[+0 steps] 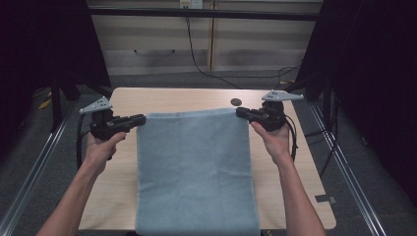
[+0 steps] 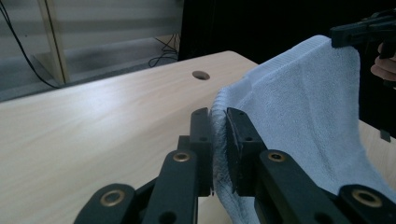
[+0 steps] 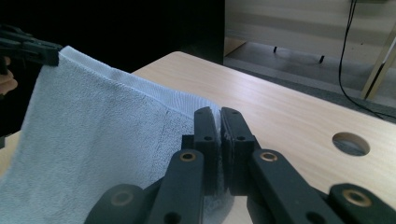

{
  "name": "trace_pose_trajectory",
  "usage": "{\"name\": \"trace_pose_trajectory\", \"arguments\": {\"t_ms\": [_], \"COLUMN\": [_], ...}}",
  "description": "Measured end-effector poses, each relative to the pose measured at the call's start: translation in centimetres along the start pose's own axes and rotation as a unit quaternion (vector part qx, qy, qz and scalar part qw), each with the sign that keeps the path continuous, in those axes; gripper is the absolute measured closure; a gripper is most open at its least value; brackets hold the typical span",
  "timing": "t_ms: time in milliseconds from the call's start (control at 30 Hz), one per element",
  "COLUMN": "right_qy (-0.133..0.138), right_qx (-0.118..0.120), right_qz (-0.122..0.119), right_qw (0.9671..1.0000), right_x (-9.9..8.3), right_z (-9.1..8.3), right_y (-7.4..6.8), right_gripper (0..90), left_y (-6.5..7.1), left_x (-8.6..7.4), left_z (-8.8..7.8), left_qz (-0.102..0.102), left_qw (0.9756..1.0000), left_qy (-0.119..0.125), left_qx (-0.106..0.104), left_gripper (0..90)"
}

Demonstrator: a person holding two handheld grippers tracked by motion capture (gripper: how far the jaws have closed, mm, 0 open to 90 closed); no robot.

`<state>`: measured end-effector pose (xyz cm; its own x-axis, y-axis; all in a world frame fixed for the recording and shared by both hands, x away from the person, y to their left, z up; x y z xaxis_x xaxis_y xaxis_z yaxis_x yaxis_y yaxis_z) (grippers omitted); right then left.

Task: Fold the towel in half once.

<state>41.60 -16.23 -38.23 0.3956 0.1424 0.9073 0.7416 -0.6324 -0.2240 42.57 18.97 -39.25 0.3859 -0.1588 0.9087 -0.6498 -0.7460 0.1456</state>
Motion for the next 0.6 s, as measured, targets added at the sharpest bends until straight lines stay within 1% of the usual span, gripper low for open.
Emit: {"name": "trace_pose_trajectory", "arguments": {"t_ms": [33,67,200,267,367,500,567,600], "right_qy": [-0.001,-0.002,0.004,0.007,0.01,0.022,0.027,0.03], "right_qx": [-0.003,-0.004,-0.006,-0.01,-0.018,-0.031,-0.038,-0.042], "right_qz": [-0.005,-0.005,-0.014,-0.018,-0.023,-0.027,-0.03,-0.031], "right_qw": [1.0,1.0,0.9999,0.9998,0.9995,0.9989,0.9985,0.9982], "right_x": [0.5,0.9,3.0,4.1,5.8,8.1,9.1,9.6], "right_z": [0.1,0.2,0.2,0.0,-0.3,-0.9,-1.1,-1.2], "right_y": [0.1,0.1,0.0,0.2,0.7,1.2,1.4,1.5], "right_gripper": [85.9,85.9,85.9,85.9,86.0,86.0,86.1,86.0], "left_y": [-0.1,-0.2,-0.3,-0.5,-1.0,-1.5,-1.7,-1.8], "left_x": [0.5,1.0,2.8,3.6,5.2,7.5,8.6,9.2], "left_z": [0.1,0.0,0.0,0.0,-0.2,-0.3,-0.5,-0.5], "left_qz": [0.003,-0.001,-0.009,-0.002,-0.005,-0.003,-0.005,-0.004], "left_qw": [1.0,1.0,0.9998,0.9998,0.9995,0.999,0.9987,0.9985], "left_qy": [0.002,0.004,0.017,0.017,0.029,0.037,0.045,0.048], "left_qx": [0.004,0.004,0.0,0.006,0.011,0.023,0.024,0.028], "left_gripper": [81.8,81.8,81.8,81.8,81.9,82.0,82.0,82.0]}}
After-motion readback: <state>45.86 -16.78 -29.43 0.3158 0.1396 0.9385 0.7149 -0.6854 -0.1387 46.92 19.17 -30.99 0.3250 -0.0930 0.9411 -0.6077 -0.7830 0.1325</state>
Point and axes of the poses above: each handheld gripper's, and its own axes: z roughly forward along the jaws, x roughly out of its top, y roughly to its right, the point moved 8 cm from there along z, roughly forward along the jaws, and after that the axes turned 10 degrees about x, right-handed, at the moved point
